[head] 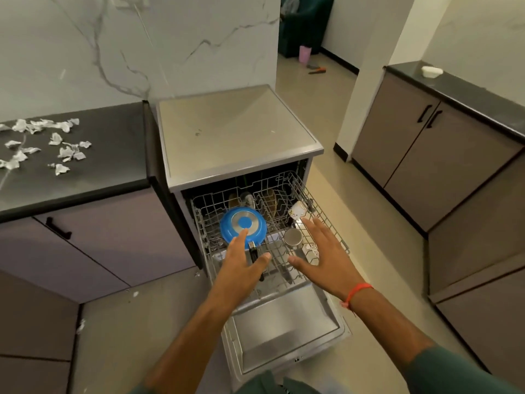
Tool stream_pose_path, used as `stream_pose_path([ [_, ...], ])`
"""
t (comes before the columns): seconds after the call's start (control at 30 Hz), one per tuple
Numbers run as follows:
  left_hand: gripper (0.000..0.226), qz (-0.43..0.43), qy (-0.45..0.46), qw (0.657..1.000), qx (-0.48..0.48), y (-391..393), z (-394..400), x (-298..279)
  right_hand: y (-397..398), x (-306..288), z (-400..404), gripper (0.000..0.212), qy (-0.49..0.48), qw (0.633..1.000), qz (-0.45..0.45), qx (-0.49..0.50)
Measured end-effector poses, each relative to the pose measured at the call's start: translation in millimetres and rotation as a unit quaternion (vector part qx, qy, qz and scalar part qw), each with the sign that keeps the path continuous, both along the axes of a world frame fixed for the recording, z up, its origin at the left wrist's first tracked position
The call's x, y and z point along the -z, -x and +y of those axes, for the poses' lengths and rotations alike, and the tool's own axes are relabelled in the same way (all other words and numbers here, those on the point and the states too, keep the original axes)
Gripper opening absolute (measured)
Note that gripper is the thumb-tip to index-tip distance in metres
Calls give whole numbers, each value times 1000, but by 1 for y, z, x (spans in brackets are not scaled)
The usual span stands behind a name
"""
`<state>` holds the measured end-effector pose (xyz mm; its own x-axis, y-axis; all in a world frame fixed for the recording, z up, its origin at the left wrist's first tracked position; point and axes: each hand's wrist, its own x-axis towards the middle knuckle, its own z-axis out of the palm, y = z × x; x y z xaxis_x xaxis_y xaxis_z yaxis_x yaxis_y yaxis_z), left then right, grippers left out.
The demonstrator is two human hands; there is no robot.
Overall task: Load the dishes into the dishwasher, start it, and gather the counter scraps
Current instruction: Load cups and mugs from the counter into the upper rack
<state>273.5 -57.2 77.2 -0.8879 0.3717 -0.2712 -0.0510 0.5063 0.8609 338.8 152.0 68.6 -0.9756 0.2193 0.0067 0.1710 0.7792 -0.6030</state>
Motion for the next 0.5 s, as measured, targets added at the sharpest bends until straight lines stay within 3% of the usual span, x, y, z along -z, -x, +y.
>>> stream_pose_path([
  [0.37,81,-44,2,996,-76,-9,21,14,20,19,39,95,14,997,-42,-61],
  [0.5,79,-106,-36,985,-134,-23,54,11,27,21,66,94,54,993,-35,-97],
])
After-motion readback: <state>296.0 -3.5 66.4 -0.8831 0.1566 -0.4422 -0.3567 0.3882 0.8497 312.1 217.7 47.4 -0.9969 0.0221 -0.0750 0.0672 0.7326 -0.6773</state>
